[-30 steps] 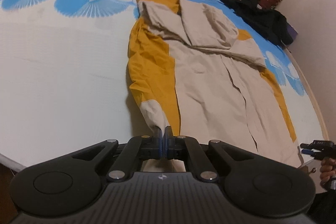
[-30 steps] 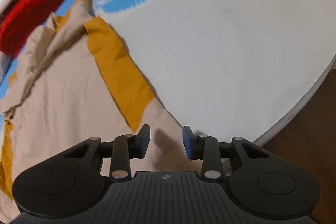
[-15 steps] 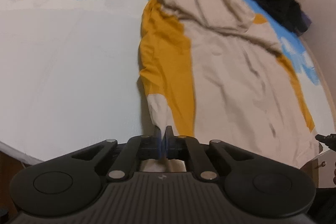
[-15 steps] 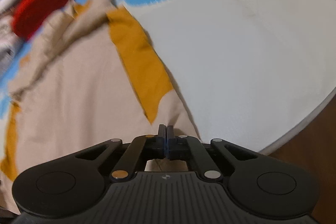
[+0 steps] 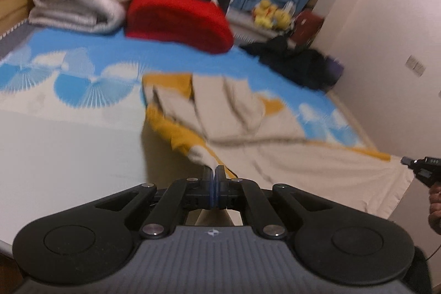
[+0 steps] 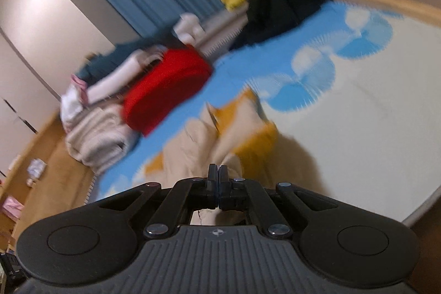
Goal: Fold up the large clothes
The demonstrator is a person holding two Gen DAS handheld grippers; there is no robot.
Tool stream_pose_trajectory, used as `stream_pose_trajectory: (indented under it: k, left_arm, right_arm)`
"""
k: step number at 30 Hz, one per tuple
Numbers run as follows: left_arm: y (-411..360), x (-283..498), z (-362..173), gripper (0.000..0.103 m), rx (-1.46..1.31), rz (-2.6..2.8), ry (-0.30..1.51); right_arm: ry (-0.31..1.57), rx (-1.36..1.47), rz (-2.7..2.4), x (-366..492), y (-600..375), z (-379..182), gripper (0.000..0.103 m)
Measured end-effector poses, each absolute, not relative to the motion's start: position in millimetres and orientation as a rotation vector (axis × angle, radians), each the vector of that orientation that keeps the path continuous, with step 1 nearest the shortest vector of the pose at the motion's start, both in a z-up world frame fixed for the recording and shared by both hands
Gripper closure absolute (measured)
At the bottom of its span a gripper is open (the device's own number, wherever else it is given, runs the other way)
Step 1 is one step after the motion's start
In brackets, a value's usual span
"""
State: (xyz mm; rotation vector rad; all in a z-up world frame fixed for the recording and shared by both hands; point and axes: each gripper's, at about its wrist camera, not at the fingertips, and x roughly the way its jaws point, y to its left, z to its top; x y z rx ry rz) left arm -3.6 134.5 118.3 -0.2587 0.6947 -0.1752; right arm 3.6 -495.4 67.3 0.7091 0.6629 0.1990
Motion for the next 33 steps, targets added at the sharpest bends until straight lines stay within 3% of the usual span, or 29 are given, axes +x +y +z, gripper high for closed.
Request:
stream_pose_trajectory:
  k: [5,8,15,18,24,25,26,28,33]
  left_arm:
    - [151.3,-30.5,164.9,0.103,-0.302,-0.180,0.651]
    - [154.4,-17.8,153.3,0.103,-0.295,-0.146,0.681]
    - [146.8,32.0,113.4,0.103,-0.314,-0.165,0.734]
    - [145.3,50.7,117.9,0.103,-0.311,-0.191,0.703]
    - [141.9,81.2,80.9,0.103,-0.292,-0.218,0.814]
    - [143.4,83.4,66.5,0.097,-0.278,-0.202,0.846]
    - [145.4,85.4,52.3,0.080,-0.255,-0.179,0.881]
    - [150.1,90.7,18.0,0.055,-0.175,-0.106,0.954]
    - [184.3,105.7,-43.7,0.052,-0.132,0.067,1.129]
  right_arm:
    - [0.433,0.700,0.229,-37.8,-526.3,132.0,0.103]
    - [0.447,0.654,0.177,-26.9,-535.2,130.2,0.103]
    - [0.752,0.655,0.106,20.3,-500.0,12.8,0.099]
    - [0.928,0.644,0.096,35.0,-476.3,-54.1,0.081]
    - [1.173,0.542,0.021,29.3,-443.9,-139.1,0.080]
    - [1.187,0.510,0.017,24.4,-443.0,-144.5,0.080]
    - [1.195,0.484,0.027,24.6,-442.5,-147.3,0.079]
    - [1.185,0.440,0.036,23.8,-440.7,-146.1,0.075]
    - [1.201,0.393,0.076,31.2,-434.0,-158.1,0.071]
